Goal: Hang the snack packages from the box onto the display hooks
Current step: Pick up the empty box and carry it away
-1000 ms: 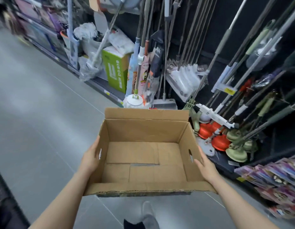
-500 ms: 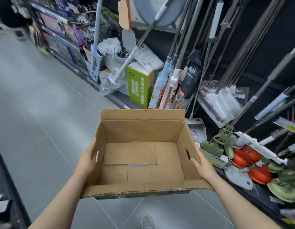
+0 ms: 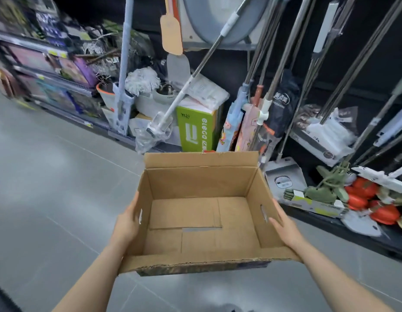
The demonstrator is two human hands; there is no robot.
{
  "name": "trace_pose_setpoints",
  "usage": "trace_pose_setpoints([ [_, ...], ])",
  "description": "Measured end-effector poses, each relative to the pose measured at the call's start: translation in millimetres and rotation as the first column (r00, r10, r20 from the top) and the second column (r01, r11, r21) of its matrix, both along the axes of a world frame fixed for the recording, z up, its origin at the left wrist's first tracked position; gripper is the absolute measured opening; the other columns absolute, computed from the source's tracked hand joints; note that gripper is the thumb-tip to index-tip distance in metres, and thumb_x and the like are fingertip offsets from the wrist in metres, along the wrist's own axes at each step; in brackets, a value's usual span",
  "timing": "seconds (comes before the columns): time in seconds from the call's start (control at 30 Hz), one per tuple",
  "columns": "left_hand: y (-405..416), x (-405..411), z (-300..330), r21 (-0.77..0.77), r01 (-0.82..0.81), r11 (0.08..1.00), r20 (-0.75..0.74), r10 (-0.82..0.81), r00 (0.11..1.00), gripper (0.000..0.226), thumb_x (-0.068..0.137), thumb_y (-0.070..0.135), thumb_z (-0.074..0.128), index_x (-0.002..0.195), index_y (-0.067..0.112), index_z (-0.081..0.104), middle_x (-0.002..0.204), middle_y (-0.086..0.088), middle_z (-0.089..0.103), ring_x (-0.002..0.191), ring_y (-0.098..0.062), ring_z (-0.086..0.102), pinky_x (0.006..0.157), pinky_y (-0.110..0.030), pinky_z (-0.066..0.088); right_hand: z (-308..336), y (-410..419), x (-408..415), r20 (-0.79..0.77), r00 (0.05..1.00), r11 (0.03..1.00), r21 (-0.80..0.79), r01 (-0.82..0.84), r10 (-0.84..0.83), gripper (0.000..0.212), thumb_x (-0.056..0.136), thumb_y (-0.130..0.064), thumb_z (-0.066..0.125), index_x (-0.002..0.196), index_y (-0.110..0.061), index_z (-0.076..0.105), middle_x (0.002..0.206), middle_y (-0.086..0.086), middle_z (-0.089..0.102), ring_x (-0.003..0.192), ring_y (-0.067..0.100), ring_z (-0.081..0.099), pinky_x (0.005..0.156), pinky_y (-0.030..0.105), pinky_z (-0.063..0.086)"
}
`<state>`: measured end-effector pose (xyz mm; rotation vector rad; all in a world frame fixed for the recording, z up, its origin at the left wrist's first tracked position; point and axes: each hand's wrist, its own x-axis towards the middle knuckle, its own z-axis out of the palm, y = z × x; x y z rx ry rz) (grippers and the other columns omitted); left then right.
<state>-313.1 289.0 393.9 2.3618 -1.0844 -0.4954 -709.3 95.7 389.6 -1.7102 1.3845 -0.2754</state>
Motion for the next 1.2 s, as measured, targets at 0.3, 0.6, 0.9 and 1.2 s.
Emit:
trace_pose_setpoints([
  [0.3,-54,125,-24,-0.001,0.135,0.991,-0.03,-0.135,0.99,0.063,0.094,0.004,0.035,0.147,0.034,0.02,0.137,-0.012,0.052,0.118,-0.041,0.052,0.088,-0.039,0.043,-30,3,108,-0.071,0.992,0.995,-0.005,0.101,-0.101,0.061,0.096,-0.011,0.04,0.146,-0.03,0.011,0.151,0.0,0.029,0.138,0.025,0.03,0.11,0.034,0.025],
  [0.6,-147,246,-76,0.066,0.233,0.97,-0.075,-0.228,0.971,0.061,0.094,0.002,0.035,0.147,0.031,0.022,0.139,-0.012,0.05,0.12,-0.041,0.051,0.094,-0.043,0.043,-89,-39,213,-0.09,0.968,0.97,0.037,0.239,-0.235,0.06,0.095,-0.009,0.042,0.146,-0.024,0.014,0.145,0.016,0.039,0.133,0.032,0.036,0.106,0.034,0.029],
  [0.9,-220,344,-117,0.025,0.364,0.931,-0.119,-0.359,0.926,0.059,0.096,0.004,0.038,0.147,0.029,0.022,0.144,-0.005,0.045,0.123,-0.035,0.05,0.095,-0.038,0.042,-113,-58,307,-0.121,0.94,0.948,-0.033,0.318,-0.319,0.07,0.095,-0.008,0.04,0.126,-0.059,0.003,0.143,0.015,0.04,0.13,0.033,0.041,0.105,0.045,0.032],
  [1.2,-270,415,-249,0.069,0.417,0.906,-0.09,-0.411,0.907,0.069,0.093,-0.001,0.037,0.147,0.036,0.018,0.146,-0.003,0.042,0.127,-0.033,0.046,0.102,-0.04,0.038,-257,-82,375,-0.186,0.896,0.91,0.021,0.413,-0.403,0.068,0.093,-0.002,0.041,0.146,-0.031,0.011,0.141,0.017,0.041,0.129,0.032,0.04,0.104,0.037,0.031],
])
